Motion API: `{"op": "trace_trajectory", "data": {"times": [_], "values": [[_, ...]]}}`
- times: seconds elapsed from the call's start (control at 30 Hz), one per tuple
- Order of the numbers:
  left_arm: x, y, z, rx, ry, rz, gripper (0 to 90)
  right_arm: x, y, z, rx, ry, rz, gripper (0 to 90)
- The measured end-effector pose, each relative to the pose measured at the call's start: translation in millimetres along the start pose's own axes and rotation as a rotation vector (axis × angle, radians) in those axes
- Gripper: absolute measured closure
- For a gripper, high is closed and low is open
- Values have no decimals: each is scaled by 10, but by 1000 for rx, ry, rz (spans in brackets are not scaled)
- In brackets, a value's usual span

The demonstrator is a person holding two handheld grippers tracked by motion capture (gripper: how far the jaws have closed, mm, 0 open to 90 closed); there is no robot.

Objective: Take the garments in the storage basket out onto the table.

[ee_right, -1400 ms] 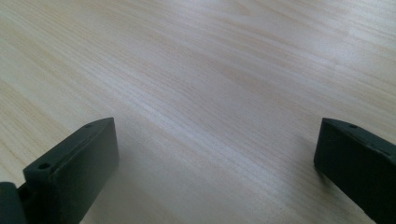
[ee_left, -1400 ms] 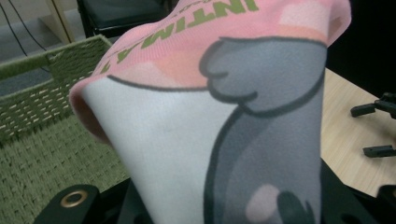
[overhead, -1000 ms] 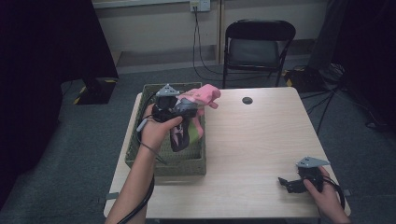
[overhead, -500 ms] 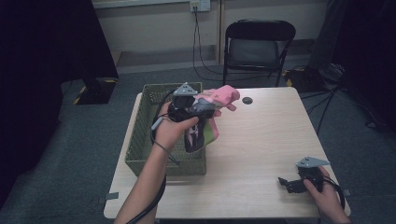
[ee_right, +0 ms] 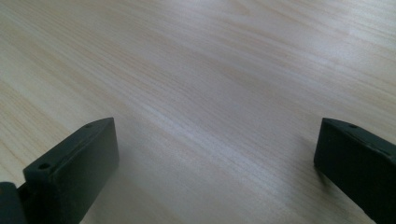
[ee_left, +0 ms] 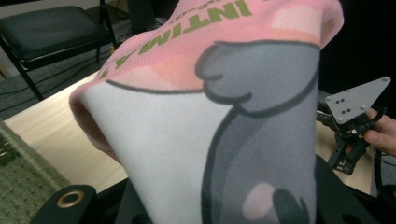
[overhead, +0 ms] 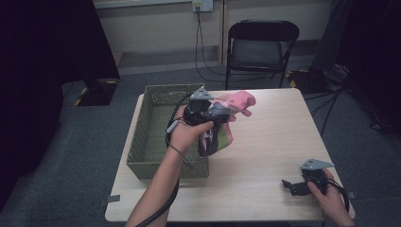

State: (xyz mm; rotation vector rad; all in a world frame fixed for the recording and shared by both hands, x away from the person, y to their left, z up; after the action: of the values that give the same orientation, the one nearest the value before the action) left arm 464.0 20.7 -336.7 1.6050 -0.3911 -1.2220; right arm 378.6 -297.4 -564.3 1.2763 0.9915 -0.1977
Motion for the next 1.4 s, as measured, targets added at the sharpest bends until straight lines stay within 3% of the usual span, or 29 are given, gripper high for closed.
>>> {"op": "trace_trajectory", "data": {"times": [0.73,1.07,1.4], "values": [[514,38,250,28,-46,-28,645,1,1,2,-3,0,2,0],[797,-42,323,33,-51,-72,645,1,2,1,-2,-1,2,0],[1007,-159,351,10,-49,-88,645,0,1,0,0,-1,1,0]]}}
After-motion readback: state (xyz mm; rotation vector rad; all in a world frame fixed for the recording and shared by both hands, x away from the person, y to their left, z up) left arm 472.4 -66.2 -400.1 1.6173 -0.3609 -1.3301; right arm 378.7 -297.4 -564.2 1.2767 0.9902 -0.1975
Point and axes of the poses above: each handheld gripper's, and its own axes: x roughly forward along the jaws, y roughly out of its top, z roughly to its right, the point moved 6 cm from there along x, roughly forward along the jaws, and after that the axes turned 4 degrees about x, right-handed, at the moved point
